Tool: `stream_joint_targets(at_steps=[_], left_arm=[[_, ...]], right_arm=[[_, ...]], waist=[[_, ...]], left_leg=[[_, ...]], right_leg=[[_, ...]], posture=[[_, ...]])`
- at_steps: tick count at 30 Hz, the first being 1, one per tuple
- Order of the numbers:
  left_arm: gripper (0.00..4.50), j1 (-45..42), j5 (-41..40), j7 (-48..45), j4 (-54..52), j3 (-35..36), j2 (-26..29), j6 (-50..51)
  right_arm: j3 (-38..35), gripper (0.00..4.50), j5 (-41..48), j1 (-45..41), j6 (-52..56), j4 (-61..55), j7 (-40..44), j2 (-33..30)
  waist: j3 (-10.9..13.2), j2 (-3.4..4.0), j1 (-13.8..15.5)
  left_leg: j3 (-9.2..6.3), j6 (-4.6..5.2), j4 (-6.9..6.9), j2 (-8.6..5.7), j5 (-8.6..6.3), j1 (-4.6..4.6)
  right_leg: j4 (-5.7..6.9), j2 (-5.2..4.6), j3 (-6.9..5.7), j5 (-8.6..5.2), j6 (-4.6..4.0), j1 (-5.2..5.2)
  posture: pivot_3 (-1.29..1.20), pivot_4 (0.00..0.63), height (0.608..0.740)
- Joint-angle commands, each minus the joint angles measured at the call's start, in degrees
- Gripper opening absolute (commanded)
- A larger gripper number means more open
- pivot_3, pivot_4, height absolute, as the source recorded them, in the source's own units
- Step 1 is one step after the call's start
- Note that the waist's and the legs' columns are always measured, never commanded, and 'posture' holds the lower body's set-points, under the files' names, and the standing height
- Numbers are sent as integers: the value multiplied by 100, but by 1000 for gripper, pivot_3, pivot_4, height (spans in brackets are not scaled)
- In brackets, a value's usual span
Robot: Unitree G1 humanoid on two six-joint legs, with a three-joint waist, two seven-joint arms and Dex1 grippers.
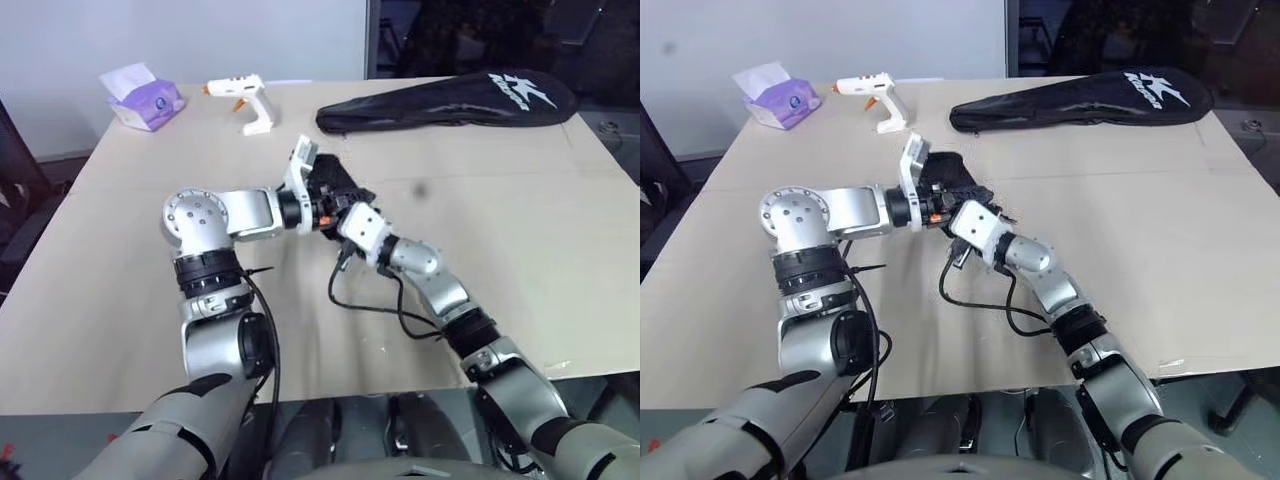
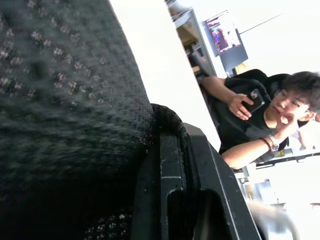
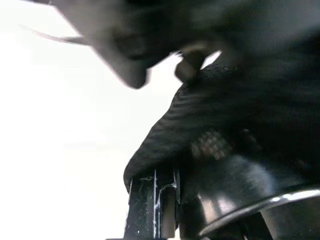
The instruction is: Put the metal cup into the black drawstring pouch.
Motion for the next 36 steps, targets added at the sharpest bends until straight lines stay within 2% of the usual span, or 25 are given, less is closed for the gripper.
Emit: stream_joint_targets(at_steps=[1, 4, 7, 9, 11, 14, 15, 18, 20, 21, 23, 27, 31, 36], left_arm=[[0, 140, -483, 58, -116, -316, 97, 34], [0, 264, -580, 222, -124, -294, 173, 34], [0, 336, -625, 347, -131, -319, 205, 34], [0, 410, -612, 380, -217, -465, 269, 34], [0, 461, -588, 386, -348, -604, 282, 34], [0, 280, -958, 527, -118, -317, 81, 34], [0, 197, -1071, 586, 3, -187, 41, 34], [0, 133, -866, 656, 243, -38, 221, 34], [0, 164, -808, 648, 369, -16, 345, 34], [0, 164, -817, 642, 435, 12, 377, 34], [0, 223, -682, 555, 482, -25, 445, 23], [0, 225, -500, 419, 664, 22, 487, -140], [0, 161, -454, 209, 822, 110, 525, -261], [0, 209, -282, -142, 820, -108, 627, -435]], right_arm=[[-344, 78, 690, -128, 425, -433, 251, 275], [-865, 78, 1560, -64, 1096, -886, 483, 395], [-984, 78, 1861, -24, 1527, -1168, 616, 375], [-854, 78, 1754, 25, 1605, -1242, 689, 289], [-409, 78, 1281, 95, 1386, -1260, 866, 55], [279, 78, 477, 95, 1039, -1102, 934, -260], [326, 78, 430, 114, 1015, -1045, 904, -263], [-206, 78, 1059, 251, 1513, -1153, 738, 38], [-271, 718, 1034, 287, 1597, -1236, 755, -40], [-282, 841, 1032, 303, 1650, -1282, 783, -72], [-236, 1852, 1001, 330, 1818, -1528, 925, -254], [-234, 3586, 1052, 315, 2443, -2275, 1090, -616], [-351, 3586, 1399, 416, 3316, -3121, 1346, -1024], [-646, 3586, 1889, 493, 4153, -3473, 1192, -1033]], waist=[[0, 0, -8], [0, 0, 9], [0, 0, 31], [0, 0, 29], [0, 0, 24], [0, 0, 25], [0, 0, 20], [0, -1, 1], [0, -1, 3], [0, -1, 8], [0, -1, 28], [0, -1, 64], [0, -1, 43], [0, -2, 25]], left_leg=[[0, -1, -1, 2, 0, 1], [0, -1, 0, 2, 0, 0], [-3, 0, 3, -2, 0, -1], [-4, 0, 4, -3, 0, -1], [-5, 0, 2, -3, -1, -1], [-4, 0, 1, -4, 0, 0], [-4, 0, 2, -4, 0, -1], [-4, -1, 0, 0, 0, 0], [-4, -3, -1, 2, 0, 0], [-4, -3, -1, 1, 0, 0], [-4, -3, 2, -3, 0, 0], [-9, -2, 3, -7, 0, -3], [-11, -3, 2, -4, 0, -3], [-10, -4, -3, -2, -1, -1]], right_leg=[[-1, 1, 1, 0, 0, 1], [-2, 0, 2, 0, 0, 1], [-5, -4, -1, 0, 0, 4], [-6, -4, -2, 0, 0, 5], [-5, -4, -2, 0, 0, 4], [-5, -3, -1, 0, 0, 3], [-5, -3, -2, 0, 0, 3], [-3, 1, -1, 0, 0, 1], [-2, 2, -1, 0, -1, 0], [-2, 2, 0, 0, -1, 1], [-6, -2, -1, 0, 0, 3], [-8, -6, -7, 0, 0, 4], [-7, -4, -8, 0, 0, 4], [-7, -2, -5, 0, -1, 2]], posture=[[0, 150, 740], [0, 150, 740], [0, 150, 740], [0, 150, 740], [0, 150, 740], [0, 150, 740], [0, 150, 740], [0, 150, 740], [0, 150, 740], [0, 150, 740], [0, 150, 740], [0, 150, 740], [0, 150, 740], [0, 150, 740]])
